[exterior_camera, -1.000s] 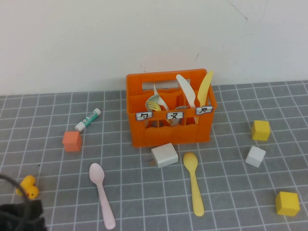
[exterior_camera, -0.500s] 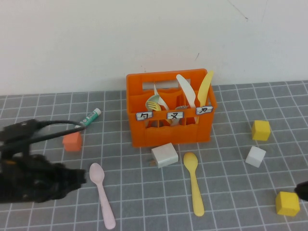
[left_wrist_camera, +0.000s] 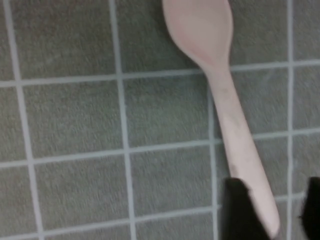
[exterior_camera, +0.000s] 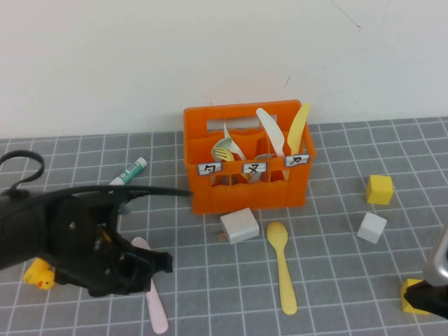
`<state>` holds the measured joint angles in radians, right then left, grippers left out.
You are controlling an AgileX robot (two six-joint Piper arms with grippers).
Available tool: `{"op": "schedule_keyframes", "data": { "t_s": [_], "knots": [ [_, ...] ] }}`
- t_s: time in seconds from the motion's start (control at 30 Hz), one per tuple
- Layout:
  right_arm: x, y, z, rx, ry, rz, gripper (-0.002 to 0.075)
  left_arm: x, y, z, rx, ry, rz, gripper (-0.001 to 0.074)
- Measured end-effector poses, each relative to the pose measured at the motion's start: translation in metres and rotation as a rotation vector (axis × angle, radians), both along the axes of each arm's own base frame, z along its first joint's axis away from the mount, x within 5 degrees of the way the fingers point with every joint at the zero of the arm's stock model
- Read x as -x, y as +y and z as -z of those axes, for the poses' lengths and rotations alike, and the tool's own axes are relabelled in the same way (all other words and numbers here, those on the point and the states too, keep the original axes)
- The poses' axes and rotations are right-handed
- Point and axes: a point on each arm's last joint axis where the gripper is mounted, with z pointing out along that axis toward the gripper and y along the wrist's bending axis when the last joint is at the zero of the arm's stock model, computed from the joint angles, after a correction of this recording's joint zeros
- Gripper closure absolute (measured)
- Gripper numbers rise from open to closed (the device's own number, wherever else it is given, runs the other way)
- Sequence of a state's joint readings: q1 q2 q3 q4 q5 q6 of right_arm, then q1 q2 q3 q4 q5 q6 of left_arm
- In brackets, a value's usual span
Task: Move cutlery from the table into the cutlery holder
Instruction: Pick up the spoon
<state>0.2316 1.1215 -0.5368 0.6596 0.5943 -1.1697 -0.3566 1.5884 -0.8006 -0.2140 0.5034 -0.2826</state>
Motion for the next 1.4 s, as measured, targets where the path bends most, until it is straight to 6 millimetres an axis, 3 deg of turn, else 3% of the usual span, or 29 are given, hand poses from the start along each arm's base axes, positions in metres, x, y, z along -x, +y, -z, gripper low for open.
{"op": "schedule_keyframes", "data": {
  "t_s": [0.13,0.27,0.47,0.73,0.97,1.3,1.4],
  "knots": [
    [0.0,0.001,0.0,0.0,-0.001,-0.003,0.0727,-0.011,-0.002,0.005,-0.011,-0.002,-0.031,0.0338],
    [0.0,0.002,0.0,0.004,-0.007,-0.009,0.0727,-0.024,-0.006,0.012,-0.017,-0.004,-0.036,0.0288],
    [0.0,0.002,0.0,0.004,-0.007,-0.009,0.0727,-0.04,-0.011,0.026,-0.048,0.025,-0.036,0.0296],
    [0.0,0.002,0.0,0.004,-0.011,-0.007,0.0727,-0.048,-0.009,0.041,-0.102,0.036,-0.062,0.0297],
    [0.0,0.002,0.0,0.004,-0.011,-0.007,0.0727,-0.049,-0.006,0.042,-0.142,0.02,-0.033,0.0363],
    [0.0,0.002,0.0,0.004,-0.011,-0.007,0.0727,-0.048,-0.006,0.043,-0.14,0.041,-0.059,0.0394],
    [0.0,0.002,0.0,0.004,-0.011,-0.007,0.0727,-0.047,-0.006,0.043,-0.132,0.053,-0.071,0.0441]
  ]
}}
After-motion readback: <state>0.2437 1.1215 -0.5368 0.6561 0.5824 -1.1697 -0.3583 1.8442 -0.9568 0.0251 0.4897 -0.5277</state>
